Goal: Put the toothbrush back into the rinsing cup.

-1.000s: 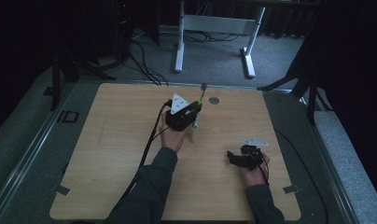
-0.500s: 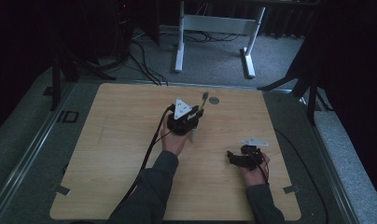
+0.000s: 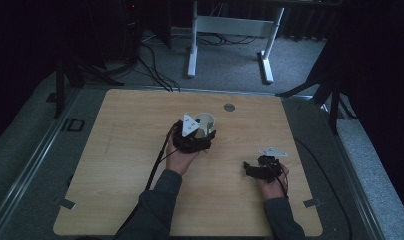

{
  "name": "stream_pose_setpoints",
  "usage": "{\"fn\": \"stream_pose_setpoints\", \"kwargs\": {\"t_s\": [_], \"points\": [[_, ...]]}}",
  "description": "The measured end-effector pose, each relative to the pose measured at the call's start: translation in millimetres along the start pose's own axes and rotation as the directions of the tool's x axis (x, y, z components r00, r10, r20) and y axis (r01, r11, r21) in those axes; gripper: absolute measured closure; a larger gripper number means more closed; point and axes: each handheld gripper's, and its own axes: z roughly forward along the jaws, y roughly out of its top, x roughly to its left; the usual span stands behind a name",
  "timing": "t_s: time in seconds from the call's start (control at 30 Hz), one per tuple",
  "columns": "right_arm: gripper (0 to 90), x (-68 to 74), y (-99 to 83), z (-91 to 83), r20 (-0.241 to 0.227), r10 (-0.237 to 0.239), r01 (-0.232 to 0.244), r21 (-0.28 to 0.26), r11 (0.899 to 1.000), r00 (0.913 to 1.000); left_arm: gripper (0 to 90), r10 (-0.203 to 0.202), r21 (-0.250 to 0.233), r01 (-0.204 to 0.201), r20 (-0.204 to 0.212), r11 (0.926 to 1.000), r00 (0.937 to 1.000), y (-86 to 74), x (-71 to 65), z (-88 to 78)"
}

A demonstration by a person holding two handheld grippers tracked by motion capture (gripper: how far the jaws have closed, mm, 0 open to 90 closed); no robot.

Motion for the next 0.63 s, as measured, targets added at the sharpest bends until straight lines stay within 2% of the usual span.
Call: {"fn": "stream_pose_setpoints", "kwargs": {"t_s": [0.23, 0.37, 0.5, 0.6, 0.63], "points": [[20.0, 0.1, 0.0, 0.1, 0.0, 0.001, -0.001, -0.001, 1.0, 1.0, 29.0, -0.015, 0.019, 0.015, -0.003, 0.9997, 0.9999, -7.0, 8.1, -9.2], [20.0, 0.1, -0.1, 0.1, 0.0, 0.001, -0.001, -0.001, 1.0, 1.0, 28.6, -0.04, 0.028, 0.04, 0.001, 0.9988, 0.9992, -14.6, 10.9, -13.8], [20.1, 0.0, 0.0, 0.1, 0.001, 0.0, 0.0, -0.002, 1.0, 1.0, 28.6, -0.065, 0.044, 0.065, -0.005, 0.9969, 0.9979, -27.1, 13.1, -20.3], [20.1, 0.1, -0.1, 0.1, 0.0, 0.002, -0.002, -0.001, 1.0, 1.0, 28.5, -0.067, 0.078, 0.069, -0.02, 0.9946, 0.9975, -42.3, 15.7, -24.3], [20.0, 0.0, -0.1, 0.1, 0.0, 0.0, 0.0, -0.001, 1.0, 1.0, 28.5, -0.067, 0.078, 0.069, -0.02, 0.9946, 0.9975, -42.3, 15.7, -24.3]]}}
